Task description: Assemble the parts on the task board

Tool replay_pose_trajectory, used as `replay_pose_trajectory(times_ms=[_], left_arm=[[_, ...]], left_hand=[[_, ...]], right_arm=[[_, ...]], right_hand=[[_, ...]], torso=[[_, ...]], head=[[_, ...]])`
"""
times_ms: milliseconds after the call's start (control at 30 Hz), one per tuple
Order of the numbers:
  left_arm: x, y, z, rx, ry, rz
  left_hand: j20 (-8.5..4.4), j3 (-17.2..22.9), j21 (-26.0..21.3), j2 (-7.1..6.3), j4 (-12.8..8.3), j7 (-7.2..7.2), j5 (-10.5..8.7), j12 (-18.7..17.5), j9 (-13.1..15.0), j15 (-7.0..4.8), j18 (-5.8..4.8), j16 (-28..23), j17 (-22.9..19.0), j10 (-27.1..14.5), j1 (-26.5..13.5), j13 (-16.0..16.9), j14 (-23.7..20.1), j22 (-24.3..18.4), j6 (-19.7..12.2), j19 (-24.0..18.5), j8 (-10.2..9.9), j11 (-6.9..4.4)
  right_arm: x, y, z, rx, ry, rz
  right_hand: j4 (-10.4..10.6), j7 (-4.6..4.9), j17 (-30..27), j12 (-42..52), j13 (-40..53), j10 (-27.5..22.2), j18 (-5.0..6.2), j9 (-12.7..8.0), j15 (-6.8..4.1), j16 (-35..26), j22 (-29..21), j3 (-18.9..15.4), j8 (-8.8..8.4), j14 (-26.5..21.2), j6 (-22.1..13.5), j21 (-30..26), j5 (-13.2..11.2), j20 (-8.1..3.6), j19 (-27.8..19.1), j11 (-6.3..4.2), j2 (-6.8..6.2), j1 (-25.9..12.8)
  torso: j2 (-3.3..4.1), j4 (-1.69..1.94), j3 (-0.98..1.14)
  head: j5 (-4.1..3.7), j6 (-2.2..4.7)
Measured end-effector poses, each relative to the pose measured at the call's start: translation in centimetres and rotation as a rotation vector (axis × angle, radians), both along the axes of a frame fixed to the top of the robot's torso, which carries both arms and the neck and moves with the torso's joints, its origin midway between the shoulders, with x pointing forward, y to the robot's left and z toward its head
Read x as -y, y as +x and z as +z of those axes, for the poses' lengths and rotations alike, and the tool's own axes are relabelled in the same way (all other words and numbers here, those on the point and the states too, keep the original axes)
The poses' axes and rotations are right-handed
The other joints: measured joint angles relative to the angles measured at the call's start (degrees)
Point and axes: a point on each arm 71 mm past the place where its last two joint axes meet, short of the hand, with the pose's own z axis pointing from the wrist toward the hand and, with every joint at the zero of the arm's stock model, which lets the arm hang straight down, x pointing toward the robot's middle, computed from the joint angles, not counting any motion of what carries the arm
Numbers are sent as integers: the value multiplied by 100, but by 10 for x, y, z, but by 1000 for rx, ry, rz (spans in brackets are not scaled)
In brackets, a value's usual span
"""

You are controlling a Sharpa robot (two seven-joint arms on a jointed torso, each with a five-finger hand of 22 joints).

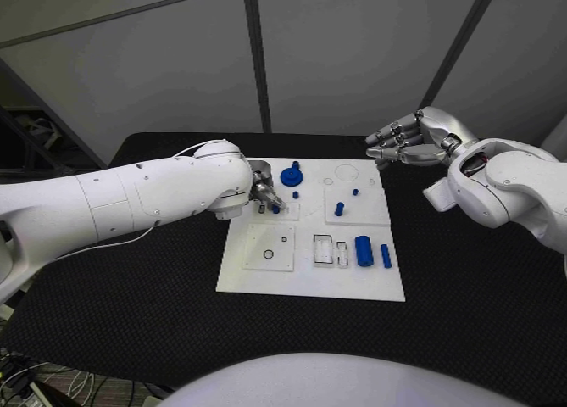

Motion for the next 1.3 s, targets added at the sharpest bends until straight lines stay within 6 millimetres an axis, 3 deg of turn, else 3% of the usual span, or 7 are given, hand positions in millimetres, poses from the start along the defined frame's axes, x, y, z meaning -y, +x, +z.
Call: replay_pose_trajectory(times_ms=[133, 300, 533, 633, 867, 1100, 1300], left_arm=[[0, 1, 0, -3, 4, -1], [-1, 1, 0, -3, 5, 1], [-4, 1, -1, -2, 6, 10], [-6, 1, -2, -1, 5, 16], [-6, 5, 6, 20, -26, 34], [-5, 11, 21, 48, -72, 53], [-8, 14, 32, 65, -96, 62]], left_hand=[[-12, 180, 0, -57, -180, -21, -132, 0, 20, -38, 1, 23, 0, 20, -116, 32, 6, 16, 61, 12, -5, -20], [-22, 368, 0, -156, -368, -51, -506, 0, 64, -45, 1, 23, 0, 31, -348, 83, 1, 43, 152, 21, -46, -31], [-42, -63, 0, -355, 100, -62, -1089, 0, 155, -106, 1, 23, 0, 39, -682, 101, -19, 71, 266, 42, -94, -41], [-42, -237, 0, -425, 348, -45, -1237, 0, 207, -106, 1, 23, 0, 39, -751, 101, -19, 97, 283, 42, -115, -41], [-62, -563, 0, -575, 803, -42, -1258, 0, 305, -106, 1, 44, 0, 39, -759, 100, -19, 116, 286, 62, -157, -41], [-62, -741, 0, -751, 1251, -21, -1258, 0, 399, -106, 0, 44, 0, 39, -614, 100, -19, 130, 306, 62, -193, -41], [-62, -810, 0, -754, 1347, -21, -1258, 19, 426, -105, 0, 44, 0, 39, -611, 99, -19, 124, 306, 62, -193, -41]], right_arm=[[0, 0, 0, 0, 0, 0], [0, 0, 0, 0, 0, 0], [0, 0, 0, 0, -1, -1], [1, 0, 0, 0, -1, -2], [1, 1, 0, -1, 0, -5], [3, 1, 0, -1, 0, -7], [3, 1, -1, -1, 0, -9]], right_hand=[[6, 21, 0, 0, 0, 0, 0, 0, 0, 0, -6, -6, 0, 0, -21, 0, 0, 0, 0, 0, 0, 0], [6, 21, -11, 0, -6, 0, -1, 0, 6, 0, -20, -6, 0, -6, -21, -25, 0, 1, 1, 0, -7, -7], [55, 41, -43, 0, -21, -21, 0, 0, 21, 0, -80, -55, 0, -22, -41, -89, 0, 20, 20, 21, -44, -93], [67, 23, -65, 0, -30, -22, 0, -5, 41, 0, -118, -99, 0, -42, -60, -136, 0, 40, 40, 22, -32, -110], [137, 44, -104, 0, -35, -41, 0, -5, 62, 0, -204, -201, 0, -62, -80, -219, 0, 60, 61, 41, 1, -216], [155, 52, -136, 0, -34, -95, 0, -5, 82, 0, -277, -300, 0, -82, -112, -302, 0, 82, 82, 51, -46, -272], [174, 45, -147, 0, -34, -104, 0, -4, 82, 0, -303, -333, 0, -82, -120, -311, 0, 82, 82, 61, -46, -272]], torso=[[-1, 0, 0], [-2, 2, -1], [-3, 8, -2], [-3, 8, -3], [-3, 8, -3], [-3, 10, -3], [-3, 10, -1]], head=[[-7, -8], [-14, -13], [-18, -14], [-18, -9], [-18, 6], [-23, 25], [-4, 46]])
